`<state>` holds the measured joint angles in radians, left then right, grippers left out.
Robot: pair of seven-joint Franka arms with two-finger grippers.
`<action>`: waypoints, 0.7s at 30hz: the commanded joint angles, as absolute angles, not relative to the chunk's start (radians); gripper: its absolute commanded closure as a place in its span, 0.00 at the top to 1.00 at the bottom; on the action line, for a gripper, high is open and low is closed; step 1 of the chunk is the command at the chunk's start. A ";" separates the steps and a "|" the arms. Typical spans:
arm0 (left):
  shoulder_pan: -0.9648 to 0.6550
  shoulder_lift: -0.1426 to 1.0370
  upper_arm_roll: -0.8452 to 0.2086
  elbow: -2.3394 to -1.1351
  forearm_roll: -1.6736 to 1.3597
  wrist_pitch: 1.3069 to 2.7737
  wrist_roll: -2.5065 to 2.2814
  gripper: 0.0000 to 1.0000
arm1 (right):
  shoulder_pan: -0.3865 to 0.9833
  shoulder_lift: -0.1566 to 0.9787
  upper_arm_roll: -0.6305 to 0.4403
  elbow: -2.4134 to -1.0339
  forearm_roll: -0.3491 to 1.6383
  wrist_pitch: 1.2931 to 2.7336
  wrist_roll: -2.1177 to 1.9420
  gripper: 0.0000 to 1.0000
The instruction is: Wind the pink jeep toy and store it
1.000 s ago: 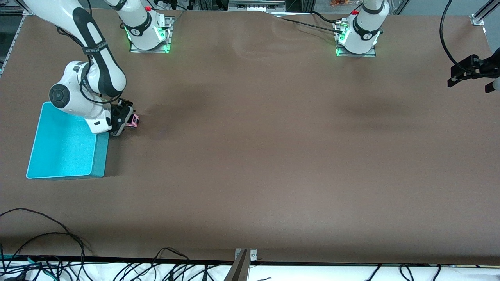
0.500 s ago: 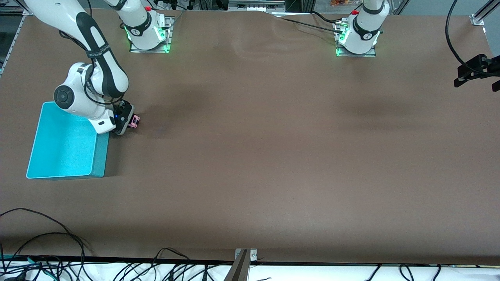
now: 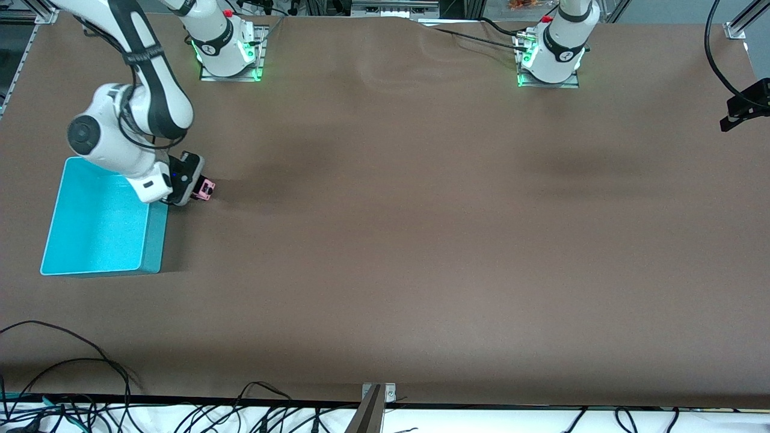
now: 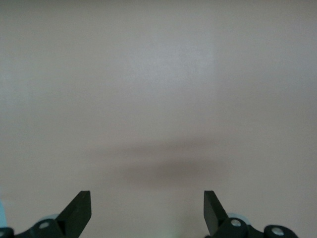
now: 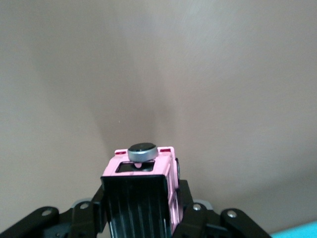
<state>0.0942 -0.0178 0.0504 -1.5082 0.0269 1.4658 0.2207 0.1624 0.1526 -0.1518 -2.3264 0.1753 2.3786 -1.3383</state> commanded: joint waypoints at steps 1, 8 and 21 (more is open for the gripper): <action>0.100 -0.015 0.048 -1.483 0.011 1.440 0.216 1.00 | 0.170 0.094 -0.160 -2.228 0.183 2.203 -1.330 0.25; 0.106 -0.012 0.049 -1.462 0.009 1.442 0.215 1.00 | 0.169 0.097 -0.164 -2.034 0.033 1.994 -1.338 0.25; 0.107 -0.009 0.046 -1.460 0.008 1.442 0.213 1.00 | 0.161 0.146 -0.342 -1.979 0.002 1.956 -1.588 0.26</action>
